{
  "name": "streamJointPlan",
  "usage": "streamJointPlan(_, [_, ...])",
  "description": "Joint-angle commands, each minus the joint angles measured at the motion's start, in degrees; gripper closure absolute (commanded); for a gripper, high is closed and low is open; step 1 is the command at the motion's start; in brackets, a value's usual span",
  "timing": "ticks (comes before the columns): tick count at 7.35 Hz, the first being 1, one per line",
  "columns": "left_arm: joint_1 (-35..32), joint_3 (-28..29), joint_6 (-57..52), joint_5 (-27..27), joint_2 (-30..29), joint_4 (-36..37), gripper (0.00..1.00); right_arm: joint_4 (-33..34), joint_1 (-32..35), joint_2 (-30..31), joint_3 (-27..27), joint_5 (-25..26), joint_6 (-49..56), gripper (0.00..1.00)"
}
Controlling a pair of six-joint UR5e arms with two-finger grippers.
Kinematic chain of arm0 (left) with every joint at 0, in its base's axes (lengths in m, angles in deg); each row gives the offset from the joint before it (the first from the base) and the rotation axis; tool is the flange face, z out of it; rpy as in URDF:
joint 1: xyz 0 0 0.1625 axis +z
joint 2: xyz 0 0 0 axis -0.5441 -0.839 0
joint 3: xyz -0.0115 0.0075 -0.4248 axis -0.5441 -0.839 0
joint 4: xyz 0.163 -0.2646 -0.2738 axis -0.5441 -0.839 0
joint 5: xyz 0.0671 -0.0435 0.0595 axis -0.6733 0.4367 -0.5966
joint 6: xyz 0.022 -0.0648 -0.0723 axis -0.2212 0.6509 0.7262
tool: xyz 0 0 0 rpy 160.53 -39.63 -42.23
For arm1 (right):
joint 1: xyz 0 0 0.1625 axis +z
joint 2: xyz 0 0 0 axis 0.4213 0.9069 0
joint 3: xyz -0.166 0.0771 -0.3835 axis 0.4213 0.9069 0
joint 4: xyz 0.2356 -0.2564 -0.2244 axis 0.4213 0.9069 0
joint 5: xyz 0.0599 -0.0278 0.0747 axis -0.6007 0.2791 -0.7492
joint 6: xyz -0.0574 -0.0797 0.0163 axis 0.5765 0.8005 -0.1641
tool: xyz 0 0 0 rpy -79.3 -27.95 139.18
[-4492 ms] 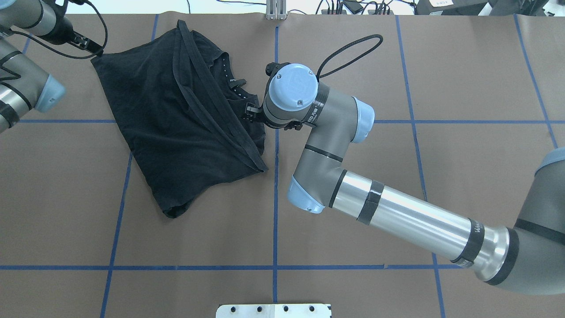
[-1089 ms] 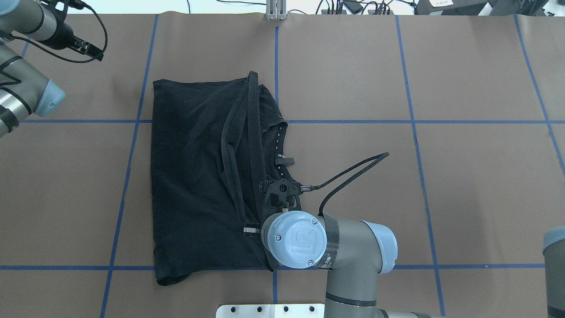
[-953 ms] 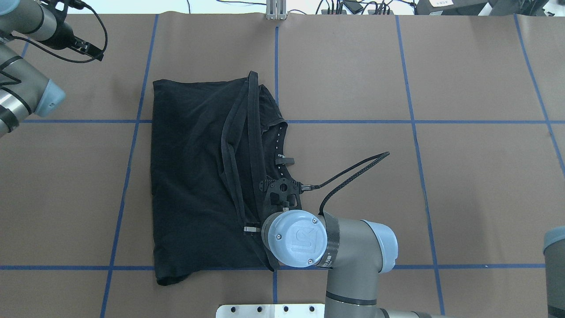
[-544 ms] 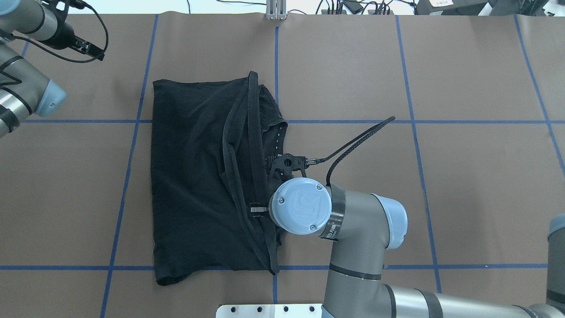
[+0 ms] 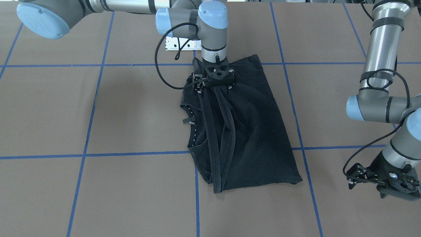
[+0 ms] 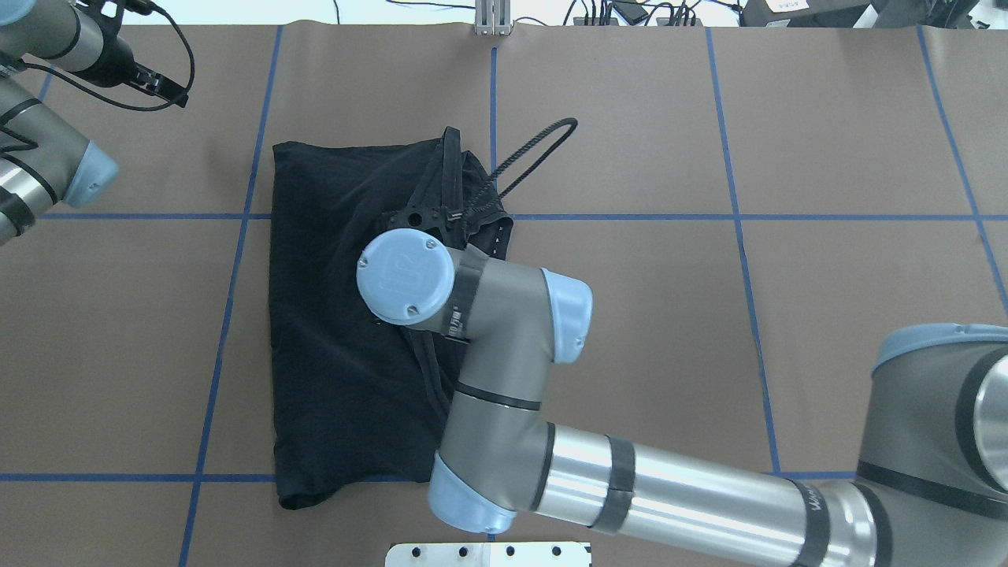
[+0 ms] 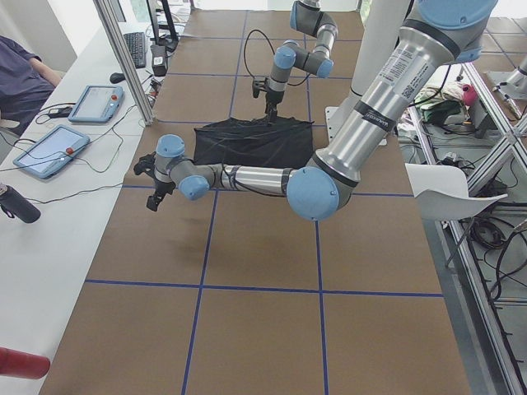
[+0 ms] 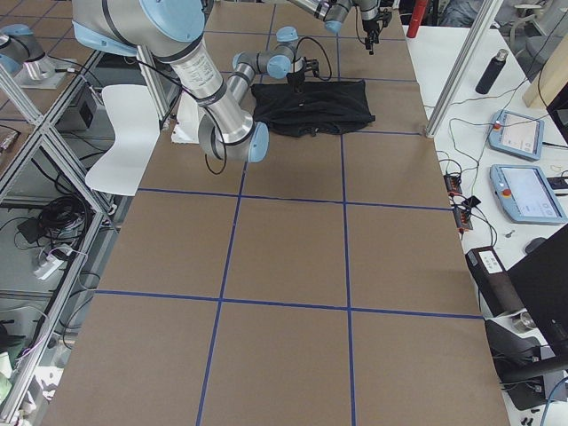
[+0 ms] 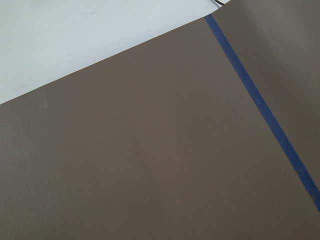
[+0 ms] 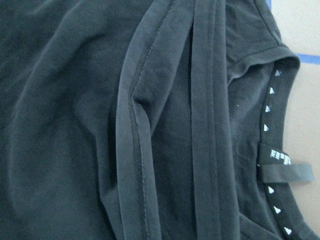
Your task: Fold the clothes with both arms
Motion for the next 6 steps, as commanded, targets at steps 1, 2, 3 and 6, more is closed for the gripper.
streamJointPlan(1, [0.00,-0.29,0.09,0.53,0.01,0.00,0.00,0.04,1.17,-9.71,14.50,0.27,2.45,0.04])
streamJointPlan(2, [0.00,-0.29,0.09,0.53,0.01,0.00,0.00,0.04,1.43,-12.27,18.65,0.80,4.04,0.10])
streamJointPlan(3, [0.00,-0.29,0.09,0.53,0.09,0.00,0.00,0.04,1.44,-13.08,21.04,1.15,6.66,0.23])
streamJointPlan(6, [0.00,-0.29,0.00,0.53,0.10,0.00,0.00,0.04,1.44,-13.61,24.22,2.03,10.37,0.39])
